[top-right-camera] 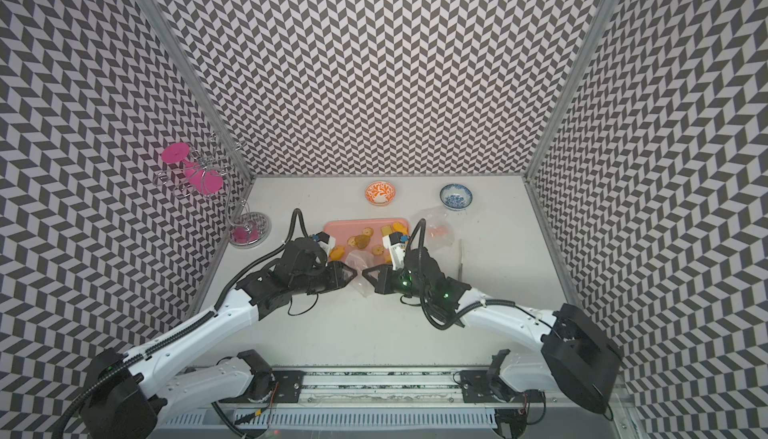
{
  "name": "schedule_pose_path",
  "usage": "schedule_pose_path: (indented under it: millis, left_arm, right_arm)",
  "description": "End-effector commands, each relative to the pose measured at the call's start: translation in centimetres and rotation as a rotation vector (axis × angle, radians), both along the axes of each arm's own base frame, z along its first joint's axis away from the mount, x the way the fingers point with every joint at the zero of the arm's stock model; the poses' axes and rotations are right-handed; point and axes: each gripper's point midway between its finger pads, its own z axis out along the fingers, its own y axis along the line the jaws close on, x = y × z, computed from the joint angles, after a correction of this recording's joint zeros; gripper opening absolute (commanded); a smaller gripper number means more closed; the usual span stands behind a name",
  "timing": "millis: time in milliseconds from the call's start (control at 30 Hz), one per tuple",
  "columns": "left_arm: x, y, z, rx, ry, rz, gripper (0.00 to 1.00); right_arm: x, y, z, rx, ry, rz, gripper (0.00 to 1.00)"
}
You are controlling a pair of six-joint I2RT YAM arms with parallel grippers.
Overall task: Put the cookies into a resealable bag to prevent moisture
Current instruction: Open the ziploc bag at the center of the board.
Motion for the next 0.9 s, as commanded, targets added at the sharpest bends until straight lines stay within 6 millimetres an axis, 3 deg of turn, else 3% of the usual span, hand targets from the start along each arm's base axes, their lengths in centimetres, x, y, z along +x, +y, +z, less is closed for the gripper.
schedule_pose_path:
  millis: [0, 167, 200, 433, 633, 767, 867]
  left_arm:
    - [-0.5, -1.4, 0.5, -0.059, 0.009, -0.016, 0.33]
    - [-0.8, 0.1, 0.9, 0.035, -0.002, -0.006, 0.01]
    - [-1.0, 0.4, 0.7, 0.064, 0.004, -0.012, 0.0]
    - [-3.1, 4.2, 0.8, 0.253, 0.105, 0.019, 0.0]
    - [-5.8, 5.1, 1.2, 0.273, 0.211, -0.014, 0.0]
    - [-7.2, 6.0, -2.4, 0.307, 0.318, -0.054, 0.0]
    - [-7.2, 5.6, -4.8, 0.278, 0.365, -0.078, 0.0]
  right_arm:
    - [0.5, 0.3, 2.2, 0.093, -0.01, -0.016, 0.01]
    - [1.2, -1.6, 1.3, 0.085, 0.017, -0.096, 0.0]
    - [1.4, -1.9, 1.2, 0.077, 0.016, -0.112, 0.0]
    - [2.6, -3.9, -1.9, -0.138, -0.05, -0.177, 0.0]
    - [2.1, -3.0, -5.0, -0.337, -0.094, -0.094, 0.01]
    - [1.6, -2.2, -5.8, -0.434, -0.145, -0.04, 0.01]
    - [0.7, -1.7, -7.2, -0.486, -0.15, 0.023, 0.01]
